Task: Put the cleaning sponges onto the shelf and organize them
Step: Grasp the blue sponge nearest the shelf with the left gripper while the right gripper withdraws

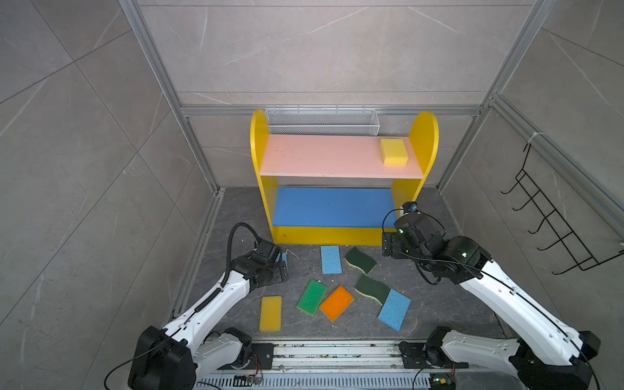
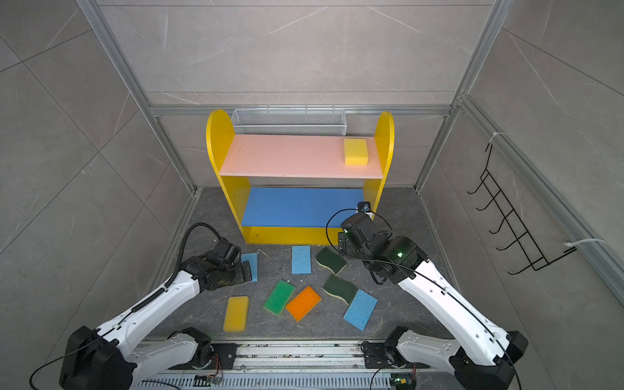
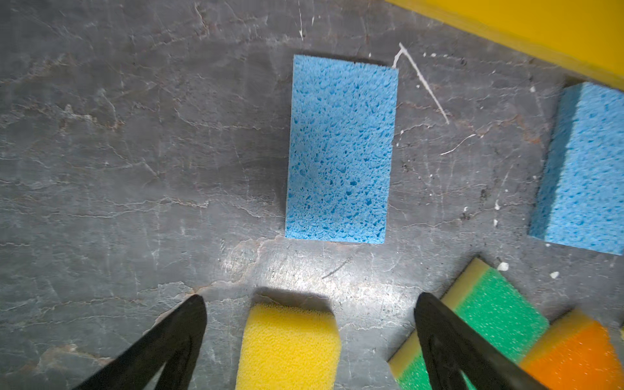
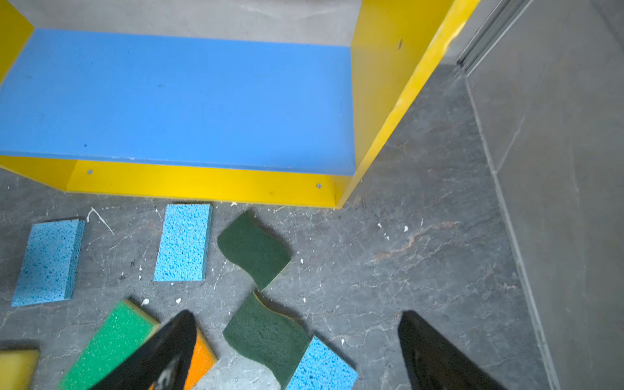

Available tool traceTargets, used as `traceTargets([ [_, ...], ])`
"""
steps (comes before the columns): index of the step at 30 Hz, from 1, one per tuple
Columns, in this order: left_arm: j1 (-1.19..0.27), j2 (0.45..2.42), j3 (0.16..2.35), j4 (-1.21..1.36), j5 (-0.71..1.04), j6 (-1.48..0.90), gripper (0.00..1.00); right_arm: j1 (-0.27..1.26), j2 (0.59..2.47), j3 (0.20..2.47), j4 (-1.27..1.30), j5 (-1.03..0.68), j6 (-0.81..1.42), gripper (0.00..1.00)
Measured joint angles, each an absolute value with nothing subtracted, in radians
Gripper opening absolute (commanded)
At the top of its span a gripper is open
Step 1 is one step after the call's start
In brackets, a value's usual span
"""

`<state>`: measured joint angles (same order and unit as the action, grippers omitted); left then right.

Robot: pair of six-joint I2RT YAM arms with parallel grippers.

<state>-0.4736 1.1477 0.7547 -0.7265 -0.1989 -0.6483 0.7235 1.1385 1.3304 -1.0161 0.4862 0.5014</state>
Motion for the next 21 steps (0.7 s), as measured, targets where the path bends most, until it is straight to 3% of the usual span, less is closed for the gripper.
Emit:
traceTargets([
  [21,-0.478,1.460,0.723,-0.461,-0.199,-0.632,1.00,0.723,1.140,1.304,-0.989,0.474,0.501,0.97],
])
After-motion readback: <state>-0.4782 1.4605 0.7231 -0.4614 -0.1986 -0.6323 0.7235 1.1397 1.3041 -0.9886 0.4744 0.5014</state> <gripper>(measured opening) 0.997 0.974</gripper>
